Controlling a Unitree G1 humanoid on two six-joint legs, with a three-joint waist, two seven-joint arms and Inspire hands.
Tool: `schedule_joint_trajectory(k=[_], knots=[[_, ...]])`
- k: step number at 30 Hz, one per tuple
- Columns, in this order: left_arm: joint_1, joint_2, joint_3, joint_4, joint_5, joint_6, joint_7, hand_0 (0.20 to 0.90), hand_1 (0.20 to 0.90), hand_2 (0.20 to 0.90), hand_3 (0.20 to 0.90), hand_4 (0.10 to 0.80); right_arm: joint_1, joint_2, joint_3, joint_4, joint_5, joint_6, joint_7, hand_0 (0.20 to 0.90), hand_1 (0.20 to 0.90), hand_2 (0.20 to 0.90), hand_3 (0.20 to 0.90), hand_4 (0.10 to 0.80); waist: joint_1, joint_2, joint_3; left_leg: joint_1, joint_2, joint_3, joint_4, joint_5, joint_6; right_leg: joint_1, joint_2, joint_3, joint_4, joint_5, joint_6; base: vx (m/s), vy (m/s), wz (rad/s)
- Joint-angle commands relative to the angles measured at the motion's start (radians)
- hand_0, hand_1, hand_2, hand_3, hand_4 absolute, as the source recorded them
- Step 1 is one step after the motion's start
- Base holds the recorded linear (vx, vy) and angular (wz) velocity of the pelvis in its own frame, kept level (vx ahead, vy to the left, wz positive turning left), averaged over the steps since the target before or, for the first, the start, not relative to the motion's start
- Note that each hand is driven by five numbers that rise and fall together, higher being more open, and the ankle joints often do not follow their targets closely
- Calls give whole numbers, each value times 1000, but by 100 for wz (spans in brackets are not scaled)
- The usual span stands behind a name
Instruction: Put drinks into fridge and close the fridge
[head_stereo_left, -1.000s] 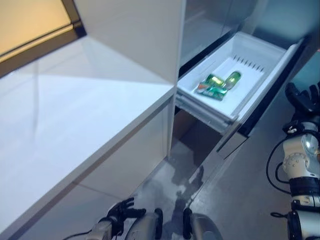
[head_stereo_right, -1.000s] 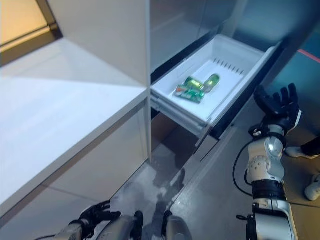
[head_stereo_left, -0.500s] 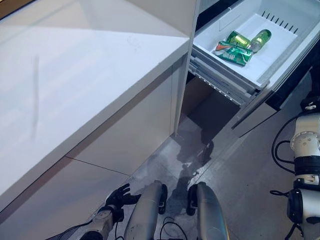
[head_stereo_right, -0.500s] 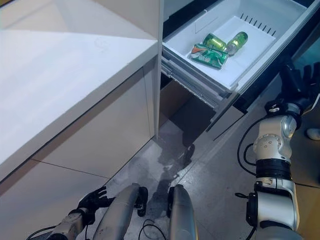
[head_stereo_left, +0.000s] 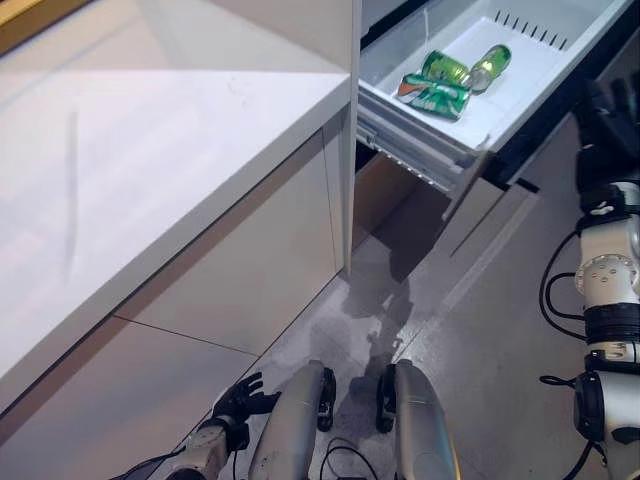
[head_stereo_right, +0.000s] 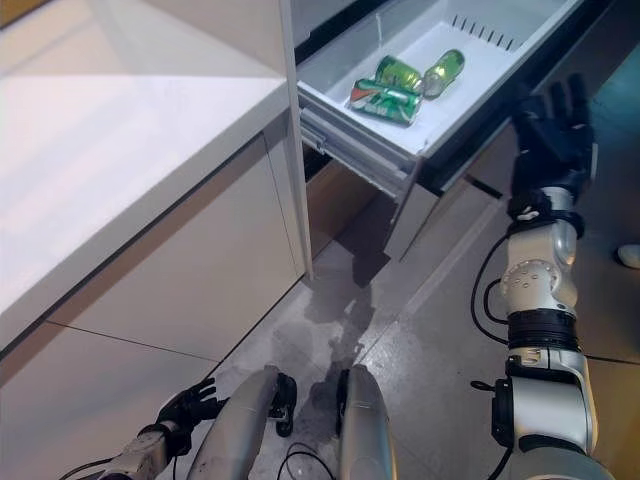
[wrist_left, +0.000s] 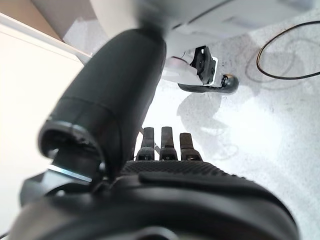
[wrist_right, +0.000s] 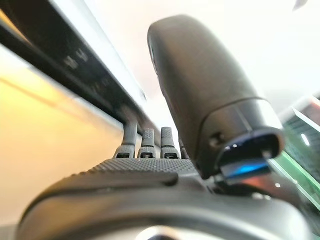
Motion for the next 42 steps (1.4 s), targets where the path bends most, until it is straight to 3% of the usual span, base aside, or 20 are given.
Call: schedule_joint_trajectory(k=[1,11,21,30,42], knots=[[54,24,-50,-56,-10,-39,-35,900,900,900,900,800,-213,53,197,-17,-26,89,161,900,900,900,900,800,130,-16,-43,102,-61,-12,-149,-22,99,105,31,-69,-123,22,-100,46,29,1],[65,67,-56,-61,-13,-40,-47,900,900,900,900,800,-382,97,298,76,-50,45,138,900,900,900,900,800,207,-7,-55,210,-76,-112,-400,112,73,223,25,-122,-348,113,-60,12,28,27],[85,97,-28,-14,35,-37,-52,900,900,900,900,800,-384,93,287,95,-66,-24,40,900,900,900,900,800,239,-25,-121,343,-51,-169,-612,190,58,381,51,-168,-624,206,-20,42,9,17],[78,91,-26,-1,53,-38,-56,900,900,900,900,800,-312,58,212,14,-220,-188,-144,900,900,900,900,800,205,-49,-193,439,-20,-138,-751,220,47,485,95,-150,-812,271,1,14,-45,-2],[83,50,29,52,60,-24,-32,900,900,900,900,800,49,-13,58,-250,-405,-198,-268,900,900,900,900,800,76,-74,-295,544,23,-23,-870,222,32,561,146,-63,-941,303,-8,-35,-77,-26]])
